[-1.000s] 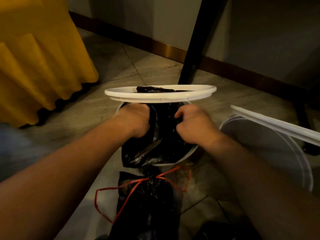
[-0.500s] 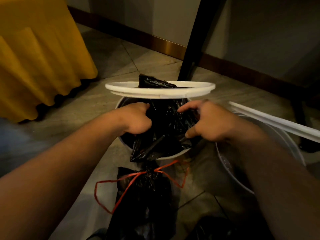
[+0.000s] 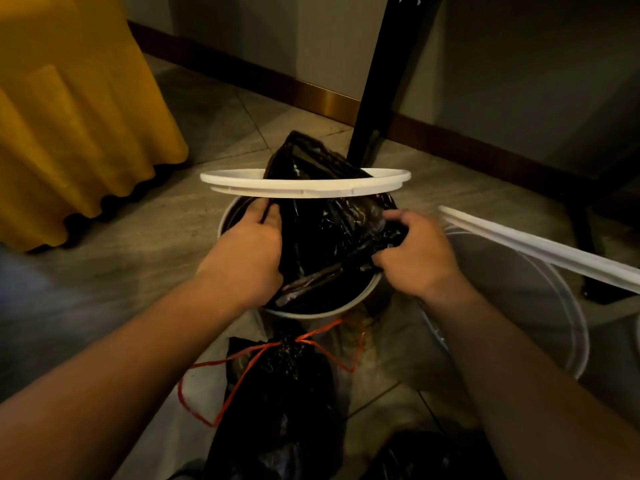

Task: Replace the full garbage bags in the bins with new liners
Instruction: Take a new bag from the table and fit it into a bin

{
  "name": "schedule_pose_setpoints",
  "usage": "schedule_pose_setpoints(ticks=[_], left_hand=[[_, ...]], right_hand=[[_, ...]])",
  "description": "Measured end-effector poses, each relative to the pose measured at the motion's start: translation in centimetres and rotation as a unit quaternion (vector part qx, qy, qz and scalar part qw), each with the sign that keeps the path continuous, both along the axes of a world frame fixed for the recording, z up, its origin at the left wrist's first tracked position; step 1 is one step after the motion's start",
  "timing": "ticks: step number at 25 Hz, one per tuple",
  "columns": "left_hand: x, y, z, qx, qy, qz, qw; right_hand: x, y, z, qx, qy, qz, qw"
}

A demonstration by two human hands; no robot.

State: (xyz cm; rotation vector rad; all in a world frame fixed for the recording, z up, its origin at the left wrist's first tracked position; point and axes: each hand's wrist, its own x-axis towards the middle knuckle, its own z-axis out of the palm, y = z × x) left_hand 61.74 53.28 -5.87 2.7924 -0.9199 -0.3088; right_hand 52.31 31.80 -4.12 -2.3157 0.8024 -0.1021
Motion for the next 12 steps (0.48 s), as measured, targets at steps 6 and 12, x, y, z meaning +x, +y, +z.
schedule_pose_setpoints(ticks=[6, 12], left_hand=[[-1.5, 2.4, 0.2, -0.119, -0.022, 0.057, 0.991], [-2.2, 7.0, -0.2, -0.214, 0.052, 0.181, 0.959]], right_hand=[[-2.3, 1.1, -1.6, 0.083, -0.101, -0.115, 0.985], [-3.6, 0.4, -1.5, 0.085, -0.065, -0.116, 0.987]])
